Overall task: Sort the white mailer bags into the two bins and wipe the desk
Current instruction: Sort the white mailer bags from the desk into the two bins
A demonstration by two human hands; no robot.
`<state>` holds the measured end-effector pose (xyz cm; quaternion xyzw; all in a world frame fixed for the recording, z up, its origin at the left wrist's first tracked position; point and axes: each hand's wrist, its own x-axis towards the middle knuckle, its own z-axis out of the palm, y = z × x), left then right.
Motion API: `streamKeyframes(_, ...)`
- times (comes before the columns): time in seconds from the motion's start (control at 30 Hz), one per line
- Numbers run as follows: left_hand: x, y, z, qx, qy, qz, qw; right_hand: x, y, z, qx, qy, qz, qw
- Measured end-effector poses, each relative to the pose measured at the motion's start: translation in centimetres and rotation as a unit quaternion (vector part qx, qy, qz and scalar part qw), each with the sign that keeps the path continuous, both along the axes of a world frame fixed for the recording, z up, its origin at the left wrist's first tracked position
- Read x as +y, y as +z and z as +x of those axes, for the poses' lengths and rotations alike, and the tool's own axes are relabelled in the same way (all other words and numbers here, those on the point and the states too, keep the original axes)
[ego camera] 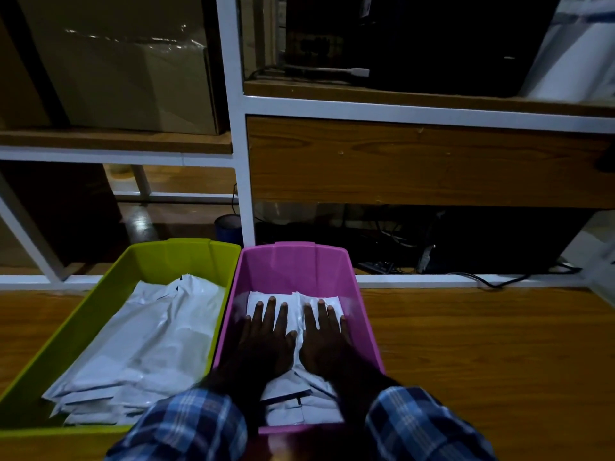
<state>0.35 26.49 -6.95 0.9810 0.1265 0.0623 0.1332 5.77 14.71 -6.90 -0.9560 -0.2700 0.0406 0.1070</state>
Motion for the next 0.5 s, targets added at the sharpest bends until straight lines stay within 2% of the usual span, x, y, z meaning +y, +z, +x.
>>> streamKeyframes(0.17,0.4,-0.2,-0.2,0.033,-0.017,0.026,0.999,0.0,1.6,-0.4,-0.017,-0.009,-0.042,0.999)
streamKeyframes(0.23,0.5,-0.2,-0.3,0.040,-0.025,0.038,0.998,0.0,2.5,-0.2,-0.016,0.018,-0.038,0.999)
streamKeyframes(0.27,0.7,-0.5,-0.3,0.044,-0.037,0.044,0.997,-0.1,2.9,-0.4,0.012,0.024,-0.047,0.999)
streamKeyframes(0.3,0.9,-0.7,0.0,0.045,-0.047,0.055,0.996,0.0,2.9,-0.4,0.020,0.018,-0.040,0.999)
streamKeyframes(0.37,1.1,0.0,0.4,0.036,-0.058,0.069,0.995,0.2,3.0,-0.1,-0.026,0.002,-0.005,1.000)
streamKeyframes(0.4,1.4,0.6,0.6,0.041,-0.052,0.075,0.995,0.1,3.2,0.0,-0.011,-0.001,-0.012,1.000)
streamKeyframes(0.5,1.6,2.6,0.8,0.158,-0.045,0.101,0.981,-0.2,5.1,0.5,0.051,0.015,-0.044,0.998)
